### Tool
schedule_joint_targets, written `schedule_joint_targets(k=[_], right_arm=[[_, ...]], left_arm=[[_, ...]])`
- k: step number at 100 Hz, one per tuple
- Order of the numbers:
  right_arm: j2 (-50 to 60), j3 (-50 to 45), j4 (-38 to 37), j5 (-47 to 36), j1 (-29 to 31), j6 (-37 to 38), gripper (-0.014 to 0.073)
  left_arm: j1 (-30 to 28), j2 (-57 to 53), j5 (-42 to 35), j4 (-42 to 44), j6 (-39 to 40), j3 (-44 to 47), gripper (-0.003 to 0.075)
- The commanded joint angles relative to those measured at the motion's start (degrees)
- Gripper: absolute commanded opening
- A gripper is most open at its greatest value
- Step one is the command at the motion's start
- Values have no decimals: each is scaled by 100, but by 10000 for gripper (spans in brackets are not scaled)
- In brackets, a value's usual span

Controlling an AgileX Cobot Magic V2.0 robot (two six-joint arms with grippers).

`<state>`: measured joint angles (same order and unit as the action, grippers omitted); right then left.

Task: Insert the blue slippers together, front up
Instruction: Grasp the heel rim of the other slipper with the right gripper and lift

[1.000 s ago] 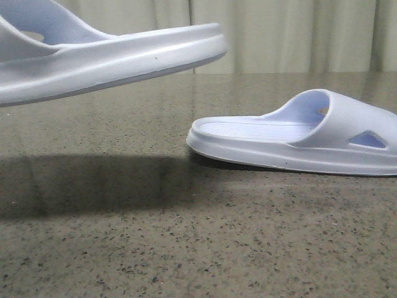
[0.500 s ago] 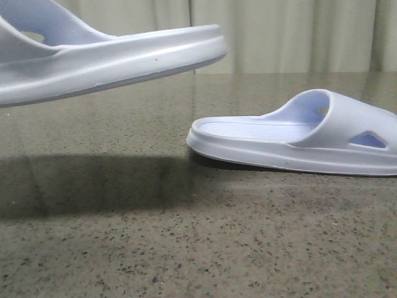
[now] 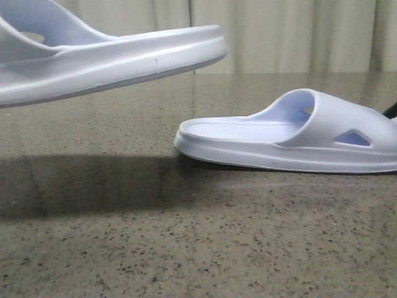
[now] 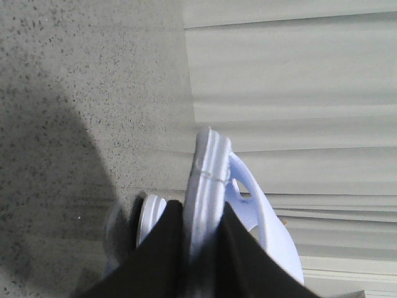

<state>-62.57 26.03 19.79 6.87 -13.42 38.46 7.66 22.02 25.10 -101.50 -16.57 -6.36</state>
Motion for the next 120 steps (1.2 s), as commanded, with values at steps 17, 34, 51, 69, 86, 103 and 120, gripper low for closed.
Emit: schedule_joint_targets(k=[17, 34, 51, 69, 86, 103, 120], right_arm=[[-77, 86, 52, -186, -28, -21, -30], [-77, 86, 52, -588, -28, -21, -107], [-8, 86, 52, -1422, -28, -21, -107], [430, 86, 52, -2339, -28, -21, -107], [1089, 109, 52, -2700, -28, -21, -107], [1927, 109, 52, -2366, -28, -21, -106], [2834, 109, 52, -1402, -28, -21, -106]], left_arm=[[28, 30, 195, -241, -3, -156, 16], [28, 30, 195, -241, -3, -156, 16], [28, 30, 195, -241, -3, -156, 16], [28, 30, 195, -241, -3, -156, 16], [28, 30, 195, -241, -3, -156, 16], [28, 30, 185, -241, -3, -156, 16], [28, 30, 185, -241, -3, -156, 16]])
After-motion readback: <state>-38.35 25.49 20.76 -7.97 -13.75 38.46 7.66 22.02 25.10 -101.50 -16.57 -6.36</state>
